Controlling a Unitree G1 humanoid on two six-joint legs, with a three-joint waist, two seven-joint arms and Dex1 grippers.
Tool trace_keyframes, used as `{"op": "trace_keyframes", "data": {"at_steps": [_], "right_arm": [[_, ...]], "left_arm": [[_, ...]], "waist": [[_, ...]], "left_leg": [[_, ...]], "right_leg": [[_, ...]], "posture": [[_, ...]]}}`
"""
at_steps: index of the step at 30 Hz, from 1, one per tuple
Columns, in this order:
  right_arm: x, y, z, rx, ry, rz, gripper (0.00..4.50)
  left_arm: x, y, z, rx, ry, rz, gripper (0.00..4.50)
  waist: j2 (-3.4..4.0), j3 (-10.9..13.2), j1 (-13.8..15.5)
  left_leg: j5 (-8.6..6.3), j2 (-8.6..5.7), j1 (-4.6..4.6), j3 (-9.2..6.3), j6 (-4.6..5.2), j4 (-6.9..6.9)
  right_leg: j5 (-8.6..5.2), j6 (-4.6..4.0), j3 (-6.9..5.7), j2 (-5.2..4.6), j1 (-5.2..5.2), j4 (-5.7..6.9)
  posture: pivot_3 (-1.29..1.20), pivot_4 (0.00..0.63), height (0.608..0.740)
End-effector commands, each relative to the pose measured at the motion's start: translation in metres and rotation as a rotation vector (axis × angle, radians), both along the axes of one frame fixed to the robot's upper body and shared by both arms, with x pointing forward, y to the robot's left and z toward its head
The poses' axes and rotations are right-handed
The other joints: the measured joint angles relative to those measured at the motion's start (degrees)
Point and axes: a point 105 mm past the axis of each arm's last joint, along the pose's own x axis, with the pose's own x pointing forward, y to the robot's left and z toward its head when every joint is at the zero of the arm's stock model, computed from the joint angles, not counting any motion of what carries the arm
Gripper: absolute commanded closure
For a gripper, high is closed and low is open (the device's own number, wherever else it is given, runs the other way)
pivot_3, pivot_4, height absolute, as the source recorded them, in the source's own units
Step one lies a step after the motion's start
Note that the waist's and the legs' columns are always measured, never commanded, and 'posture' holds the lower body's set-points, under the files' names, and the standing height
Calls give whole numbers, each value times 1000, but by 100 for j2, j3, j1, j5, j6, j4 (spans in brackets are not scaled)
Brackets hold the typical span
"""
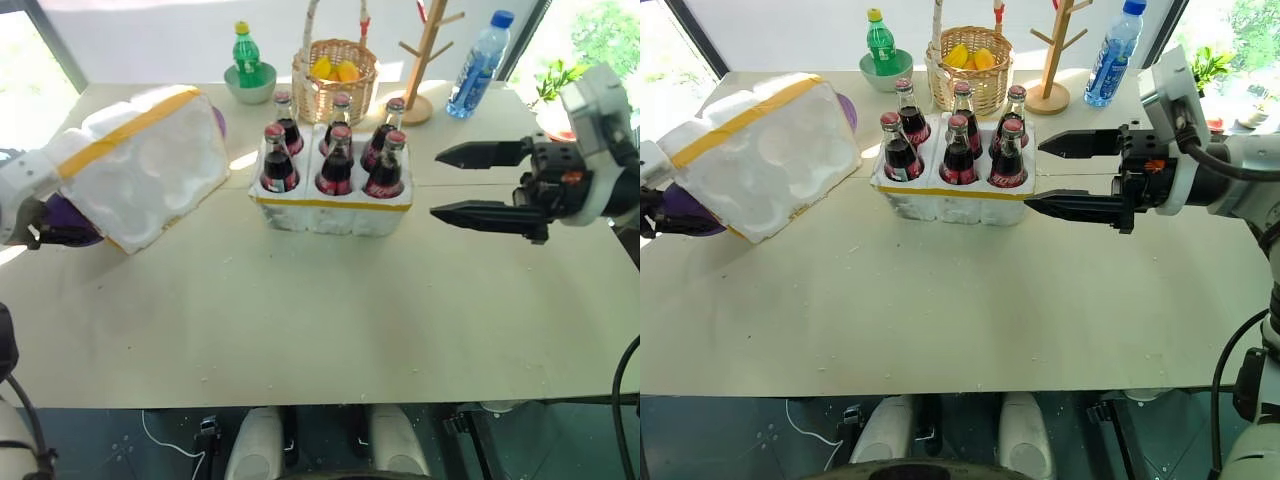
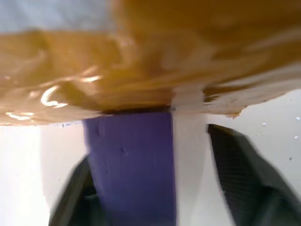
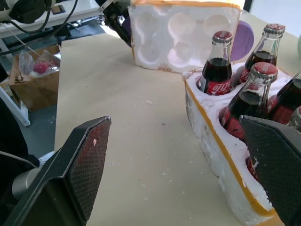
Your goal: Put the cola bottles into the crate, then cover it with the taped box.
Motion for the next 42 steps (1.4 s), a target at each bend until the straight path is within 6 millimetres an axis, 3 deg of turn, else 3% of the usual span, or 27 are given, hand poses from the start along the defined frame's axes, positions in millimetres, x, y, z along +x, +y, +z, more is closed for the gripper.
{"op": "trace_keyframes", "data": {"at_steps": [1,3,6,12,18,19,21,23,26,31,37,42], "right_arm": [[-7,-3,11,-12,-58,-13,0],[-6,-4,9,-14,-37,-17,0],[-7,-6,7,-13,-18,-16,0],[-3,-13,2,-27,-29,-65,0],[-3,-23,0,-4,-7,-117,0],[-3,-23,-1,3,-4,-122,0],[-4,-23,-3,10,0,-127,0],[-3,-22,-5,18,4,-134,0],[-3,-22,-5,32,4,-145,0],[-4,-23,-3,58,1,-167,0],[-10,-26,-4,70,-5,-198,0],[-13,-28,-5,81,-7,-222,0]], "left_arm": [[1,1,8,2,-31,2,3796],[2,3,8,17,-40,8,4175],[5,4,13,33,-78,17,4175],[26,-1,55,115,-338,21,4175],[51,-47,140,314,-819,-124,4175],[54,-64,157,372,-926,-176,4175],[55,-87,174,420,-1055,-246,4175],[55,-122,190,490,-1205,-353,4175],[56,-171,187,688,-1352,-565,4175],[68,-213,172,743,-1435,-693,4175],[92,-223,143,887,-1361,-712,4175],[93,-231,125,887,-1358,-775,4175]], "waist": [[0,0,13],[0,0,21],[-1,0,23],[-3,0,28],[-33,7,61],[-35,6,59],[-41,5,59],[-40,5,48],[-40,5,48],[-39,5,45],[-40,5,49],[-42,6,48]], "left_leg": [[0,0,0,0,1,0],[-1,-1,0,-1,1,2],[-1,-1,0,-6,2,2],[-1,-1,0,-9,2,3],[1,-6,-6,-12,-1,11],[4,-6,-6,-12,-6,13],[7,-6,-5,-18,-11,14],[13,-7,-4,-15,-21,15],[15,-8,-2,-8,-24,14],[15,-20,0,0,-23,14],[15,-20,-2,-2,-22,14],[11,-10,-3,-5,-17,14]], "right_leg": [[0,0,0,0,1,0],[0,0,0,-1,1,0],[0,0,0,-2,1,0],[0,0,0,-2,1,3],[2,2,-8,-8,9,1],[4,6,-8,-8,10,0],[5,8,-7,-9,13,-1],[6,9,-6,-9,12,-1],[6,9,-6,-7,12,1],[6,9,-5,-5,13,2],[6,10,-6,-3,12,0],[6,10,-6,-3,12,0]], "posture": [[0,150,740],[0,150,740],[0,150,740],[0,150,740],[0,150,740],[0,150,740],[0,150,740],[0,150,740],[0,150,740],[0,150,740],[0,150,740],[0,150,740]]}}
